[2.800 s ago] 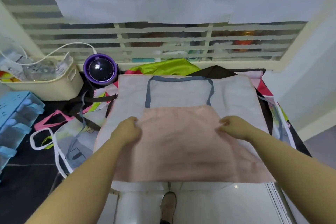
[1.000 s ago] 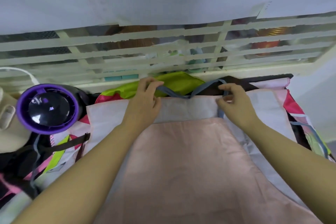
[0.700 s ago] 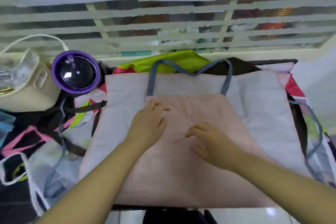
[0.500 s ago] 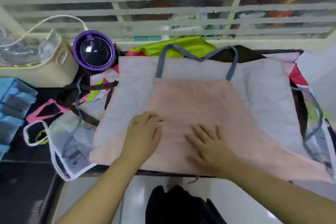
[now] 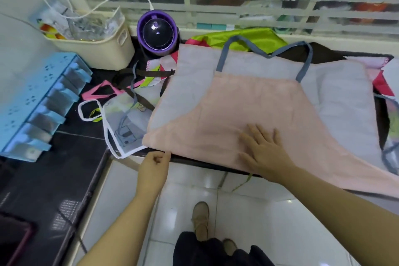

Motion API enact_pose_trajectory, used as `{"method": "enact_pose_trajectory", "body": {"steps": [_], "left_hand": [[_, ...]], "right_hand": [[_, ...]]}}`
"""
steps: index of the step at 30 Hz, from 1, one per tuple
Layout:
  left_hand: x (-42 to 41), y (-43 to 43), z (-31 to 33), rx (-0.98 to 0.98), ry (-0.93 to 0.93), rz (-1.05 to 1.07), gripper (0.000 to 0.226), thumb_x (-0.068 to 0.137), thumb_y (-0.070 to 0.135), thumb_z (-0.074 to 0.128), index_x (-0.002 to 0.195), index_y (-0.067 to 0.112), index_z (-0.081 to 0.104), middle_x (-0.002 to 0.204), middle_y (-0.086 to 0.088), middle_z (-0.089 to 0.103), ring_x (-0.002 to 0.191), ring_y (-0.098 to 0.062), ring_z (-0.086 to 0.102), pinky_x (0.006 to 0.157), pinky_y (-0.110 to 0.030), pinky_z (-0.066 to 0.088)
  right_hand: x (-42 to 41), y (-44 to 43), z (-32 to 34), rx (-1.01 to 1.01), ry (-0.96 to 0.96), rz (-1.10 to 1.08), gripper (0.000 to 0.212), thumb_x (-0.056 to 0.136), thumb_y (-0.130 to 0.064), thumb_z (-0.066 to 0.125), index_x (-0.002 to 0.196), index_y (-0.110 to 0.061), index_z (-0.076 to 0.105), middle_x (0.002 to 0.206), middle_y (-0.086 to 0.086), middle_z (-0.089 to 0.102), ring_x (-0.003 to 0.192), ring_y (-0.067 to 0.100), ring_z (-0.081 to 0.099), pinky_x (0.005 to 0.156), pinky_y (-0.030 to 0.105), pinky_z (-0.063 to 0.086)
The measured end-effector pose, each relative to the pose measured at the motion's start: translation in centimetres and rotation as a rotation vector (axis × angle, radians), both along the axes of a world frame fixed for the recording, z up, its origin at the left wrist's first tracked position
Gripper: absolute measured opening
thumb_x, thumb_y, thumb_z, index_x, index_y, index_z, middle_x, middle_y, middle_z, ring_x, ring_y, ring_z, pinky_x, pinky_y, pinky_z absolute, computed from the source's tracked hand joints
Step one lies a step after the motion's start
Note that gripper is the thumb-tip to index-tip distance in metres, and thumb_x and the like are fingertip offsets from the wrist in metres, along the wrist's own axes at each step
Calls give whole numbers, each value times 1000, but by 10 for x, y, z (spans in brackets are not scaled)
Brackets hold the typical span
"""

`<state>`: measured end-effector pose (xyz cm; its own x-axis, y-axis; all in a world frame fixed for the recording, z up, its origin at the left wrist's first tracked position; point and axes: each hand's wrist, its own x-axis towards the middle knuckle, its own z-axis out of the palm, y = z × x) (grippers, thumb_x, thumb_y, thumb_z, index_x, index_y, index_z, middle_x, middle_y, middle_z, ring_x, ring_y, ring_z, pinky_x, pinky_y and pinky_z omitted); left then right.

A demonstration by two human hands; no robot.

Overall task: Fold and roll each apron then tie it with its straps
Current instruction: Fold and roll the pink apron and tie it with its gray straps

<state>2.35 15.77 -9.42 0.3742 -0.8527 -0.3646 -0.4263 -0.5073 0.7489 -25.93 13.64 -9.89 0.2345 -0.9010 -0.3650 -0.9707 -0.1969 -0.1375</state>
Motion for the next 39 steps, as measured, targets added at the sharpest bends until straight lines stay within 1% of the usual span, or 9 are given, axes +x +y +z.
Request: {"method": "enact_pose_trajectory", "body": {"steps": [7, 11, 15, 18, 21, 26, 32, 35, 39], "left_hand": [[3, -19, 8, 85, 831, 451, 9, 97, 19, 54, 92, 14, 60, 85, 2, 61, 83, -10, 60, 87, -25, 47], [4, -28, 18, 4, 931, 429, 8, 97, 12, 53, 97, 15, 60, 93, 0, 65, 85, -10, 60, 88, -26, 49], [5, -33, 23, -75, 907, 347, 6, 94, 7, 55, 99, 7, 58, 95, -7, 63, 87, -16, 60, 92, -30, 51], [4, -32, 26, -108, 854, 319, 3, 91, 6, 58, 94, 7, 59, 89, -8, 57, 80, -17, 59, 90, -30, 53], [-1, -29, 28, -114, 744, 306, 2, 90, 8, 62, 88, 7, 62, 71, -4, 61, 65, -12, 60, 77, -21, 57], [-10, -18, 22, -28, 687, 208, 22, 90, 18, 64, 112, 18, 59, 98, -6, 65, 82, -17, 61, 65, -23, 58], [-9, -1, 16, -185, 488, 43, 54, 86, 19, 70, 132, 26, 43, 119, 1, 58, 95, -17, 64, 66, -25, 57], [-2, 5, 17, -170, 404, 40, 17, 91, 16, 64, 106, 17, 57, 99, -1, 63, 83, -19, 62, 60, -19, 55], [13, 1, 21, -117, 286, -98, 16, 88, 20, 67, 92, 5, 66, 83, -9, 67, 74, -14, 61, 59, -17, 51]], "right_hand": [[47, 12, 3, -17, -45, 223, 79, 81, -59, 19, 153, -26, 10, 161, 4, -2, 148, 25, -3, 116, 56, -6], [59, 13, -4, -141, -61, 226, 81, 67, -32, 71, 140, -18, 39, 142, 11, 48, 129, 31, 49, 103, 57, 37], [79, 11, -5, -250, -97, 218, 84, 58, -30, 82, 135, -14, 50, 135, 8, 56, 120, 25, 57, 96, 52, 48], [87, 9, -11, -286, -126, 201, 67, 64, -19, 76, 129, -10, 58, 130, 7, 60, 115, 24, 61, 93, 49, 50], [76, 5, -9, -270, -100, 176, 55, 76, -6, 40, 128, -8, 59, 130, 7, 60, 117, 24, 60, 98, 47, 43], [54, 14, 3, -59, -107, 167, 59, 98, -9, 30, 153, -18, 10, 161, -4, 5, 148, 14, 3, 117, 43, -8], [45, 29, -4, -20, 7, 220, 53, 93, -41, 31, 140, -23, 45, 143, 2, 48, 129, 24, 50, 98, 59, 33], [45, 30, -6, -15, -102, 231, 72, 90, -65, 0, 151, -28, 9, 158, -2, 5, 146, 17, 2, 115, 56, -7], [47, 28, -3, -33, -128, 204, 88, 75, -77, -5, 151, -34, -2, 157, -6, -15, 143, 11, -21, 113, 50, -17]]}}
